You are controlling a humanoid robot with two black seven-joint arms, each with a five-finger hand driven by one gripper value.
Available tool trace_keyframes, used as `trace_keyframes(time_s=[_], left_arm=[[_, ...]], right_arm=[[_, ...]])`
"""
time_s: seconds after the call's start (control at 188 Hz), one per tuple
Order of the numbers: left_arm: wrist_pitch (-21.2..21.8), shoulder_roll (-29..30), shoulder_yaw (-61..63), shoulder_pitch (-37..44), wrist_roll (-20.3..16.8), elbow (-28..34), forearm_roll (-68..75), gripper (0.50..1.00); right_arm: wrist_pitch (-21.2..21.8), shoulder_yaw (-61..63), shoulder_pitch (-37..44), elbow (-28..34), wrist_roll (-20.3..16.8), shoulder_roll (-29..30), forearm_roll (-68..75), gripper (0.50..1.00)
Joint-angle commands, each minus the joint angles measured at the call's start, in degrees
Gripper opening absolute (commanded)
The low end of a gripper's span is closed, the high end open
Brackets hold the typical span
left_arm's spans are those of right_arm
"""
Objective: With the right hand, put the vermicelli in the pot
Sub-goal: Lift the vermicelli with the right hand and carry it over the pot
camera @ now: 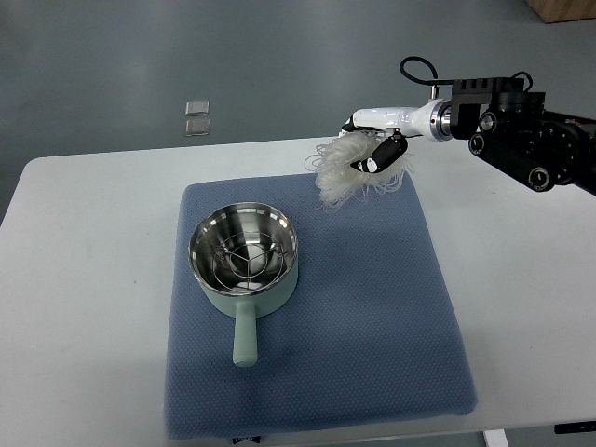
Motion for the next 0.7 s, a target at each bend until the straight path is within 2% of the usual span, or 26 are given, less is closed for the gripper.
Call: trace_keyframes(time_s=[0.0, 0.277, 0.458, 0.692], left_arm=[[0.0, 0.0, 0.0, 0.0, 0.0, 0.0, 0.0, 1.0], [0.0, 0.0, 0.0, 0.0, 0.0, 0.0, 0.0, 1.0], [0.0, 0.0, 0.0, 0.0, 0.0, 0.0, 0.0, 1.0], [0.0, 0.0, 0.0, 0.0, 0.0, 0.0, 0.0, 1.0]], right_arm=[[1.3, 0.0, 3.0, 1.0, 2.6, -0.2, 0.0, 0.5], [4.4, 0.1, 10.6, 4.3, 3.6, 0.3, 0.7, 0.5], [4.9, 0.0, 11.4, 8.0, 3.6, 1.2, 1.1, 0.5], [4.9, -0.4, 10.9, 8.4, 3.4, 7.8, 1.0, 0.5]])
